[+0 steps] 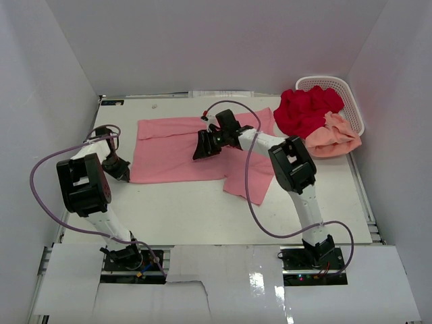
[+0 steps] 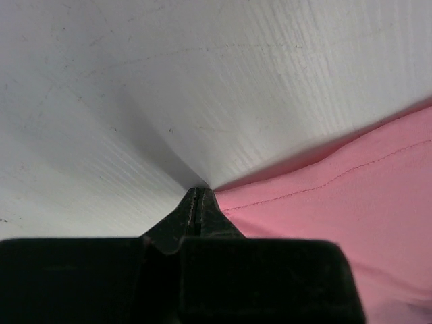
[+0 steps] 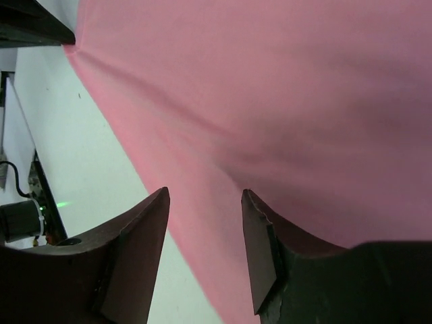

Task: Fold and stack the t-shirts
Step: Grap the side of the flattened tshirt closest away from the robot with both arms

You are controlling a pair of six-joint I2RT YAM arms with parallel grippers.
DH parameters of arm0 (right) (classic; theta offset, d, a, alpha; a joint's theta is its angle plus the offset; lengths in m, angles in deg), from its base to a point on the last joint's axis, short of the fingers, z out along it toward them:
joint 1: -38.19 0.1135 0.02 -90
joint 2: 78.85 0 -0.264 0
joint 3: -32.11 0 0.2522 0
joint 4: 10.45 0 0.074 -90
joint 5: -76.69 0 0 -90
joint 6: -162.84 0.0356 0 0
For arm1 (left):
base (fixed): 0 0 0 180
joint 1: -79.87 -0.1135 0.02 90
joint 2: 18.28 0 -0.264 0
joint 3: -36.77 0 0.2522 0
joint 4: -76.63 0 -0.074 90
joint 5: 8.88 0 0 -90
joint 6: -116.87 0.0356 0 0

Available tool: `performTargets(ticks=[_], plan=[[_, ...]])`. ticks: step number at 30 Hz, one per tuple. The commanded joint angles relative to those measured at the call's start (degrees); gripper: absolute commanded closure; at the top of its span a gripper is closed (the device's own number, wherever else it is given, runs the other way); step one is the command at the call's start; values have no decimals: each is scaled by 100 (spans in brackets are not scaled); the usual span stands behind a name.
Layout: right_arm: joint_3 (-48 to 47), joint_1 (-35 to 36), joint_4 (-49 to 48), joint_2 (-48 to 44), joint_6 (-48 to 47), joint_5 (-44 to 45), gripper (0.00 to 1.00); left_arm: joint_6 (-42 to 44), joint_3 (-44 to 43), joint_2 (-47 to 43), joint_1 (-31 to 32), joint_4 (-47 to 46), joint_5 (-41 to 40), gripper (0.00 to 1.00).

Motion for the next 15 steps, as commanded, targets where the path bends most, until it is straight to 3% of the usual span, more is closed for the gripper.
performTargets(ticks=[1,8,15], plan=[[699,-26,113,-1347,-528,705,46,89,12,29,-40,-58,113,100],[3090,62,701,-3938,-538,2366,46,142,82,267,-31,-145,332,100],[5147,62,1405,-5400,165,3378,48,195,214,-5,-31,-312,438,100]])
